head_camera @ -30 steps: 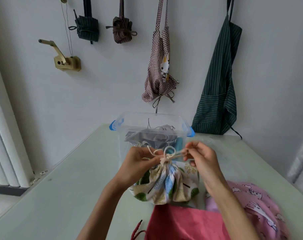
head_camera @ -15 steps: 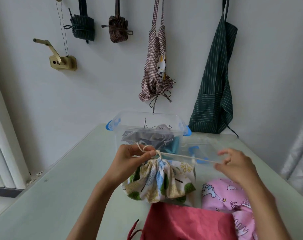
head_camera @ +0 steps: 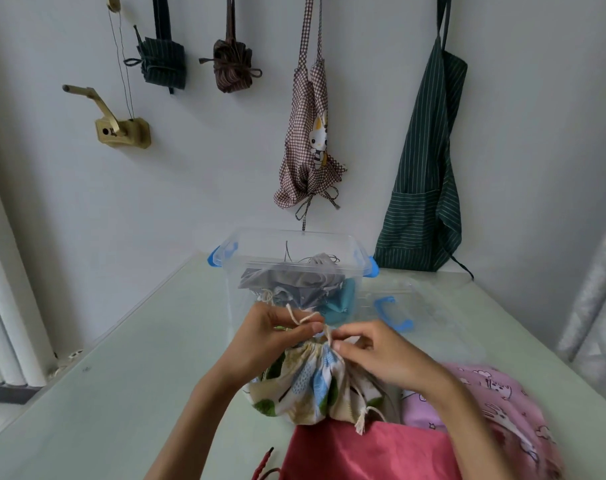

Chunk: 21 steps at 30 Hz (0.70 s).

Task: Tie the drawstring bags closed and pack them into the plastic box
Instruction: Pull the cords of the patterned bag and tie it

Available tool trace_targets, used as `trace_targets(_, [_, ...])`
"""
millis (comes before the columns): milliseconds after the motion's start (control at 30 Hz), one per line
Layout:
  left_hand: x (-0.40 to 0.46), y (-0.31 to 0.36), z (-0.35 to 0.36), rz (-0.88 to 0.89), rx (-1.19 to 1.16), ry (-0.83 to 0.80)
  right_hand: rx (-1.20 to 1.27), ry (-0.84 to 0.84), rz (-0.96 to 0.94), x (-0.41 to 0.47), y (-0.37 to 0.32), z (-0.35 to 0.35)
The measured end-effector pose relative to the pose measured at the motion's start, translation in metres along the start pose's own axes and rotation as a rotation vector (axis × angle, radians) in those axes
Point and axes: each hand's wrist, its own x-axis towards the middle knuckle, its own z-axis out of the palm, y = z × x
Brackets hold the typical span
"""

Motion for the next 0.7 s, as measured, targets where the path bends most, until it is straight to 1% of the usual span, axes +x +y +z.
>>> trace_targets(100, [0.001, -0.002, -0.003, 0.008, 0.004, 0.052, 0.002, 0.143, -0.046, 0.002, -0.002, 0.003])
trace_targets(200, [0.000, 0.004, -0.002, -0.025, -0.049, 0.103, 0.082, 0.215, -0.082, 0.002, -0.009, 0.002])
trace_targets(267, [0.001, 0.003, -0.002, -0.026, 0.072, 0.113, 0.058, 0.300, -0.090, 0.002, -0.011, 0.001])
trace_targets(333, [0.005, 0.001, -0.006, -0.040, 0.265, 0.172, 0.020, 0.356, -0.096, 0.001, -0.011, -0.003])
trace_targets(367, [0.007, -0.001, -0.009, -0.053, 0.345, 0.215, 0.015, 0.353, -0.090, -0.001, -0.011, -0.007])
trace_targets(433, [0.007, 0.000, -0.013, -0.081, 0.394, 0.288, 0.004, 0.310, -0.044, -0.005, -0.007, -0.017])
trace_targets(533, [0.005, 0.002, -0.003, -0.141, 0.480, 0.354, -0.097, 0.190, 0.059, -0.009, -0.005, -0.022])
trace_targets(567, [0.005, 0.002, 0.000, -0.155, 0.490, 0.383, -0.082, 0.144, 0.096, -0.009, -0.005, -0.021])
trace_targets(633, [0.004, 0.004, 0.002, -0.170, 0.474, 0.397, 0.064, 0.047, 0.160, -0.009, -0.007, -0.019])
trace_targets(700, [0.003, 0.006, 0.001, -0.149, 0.473, 0.325, 0.279, 0.003, 0.213, -0.009, -0.011, -0.017])
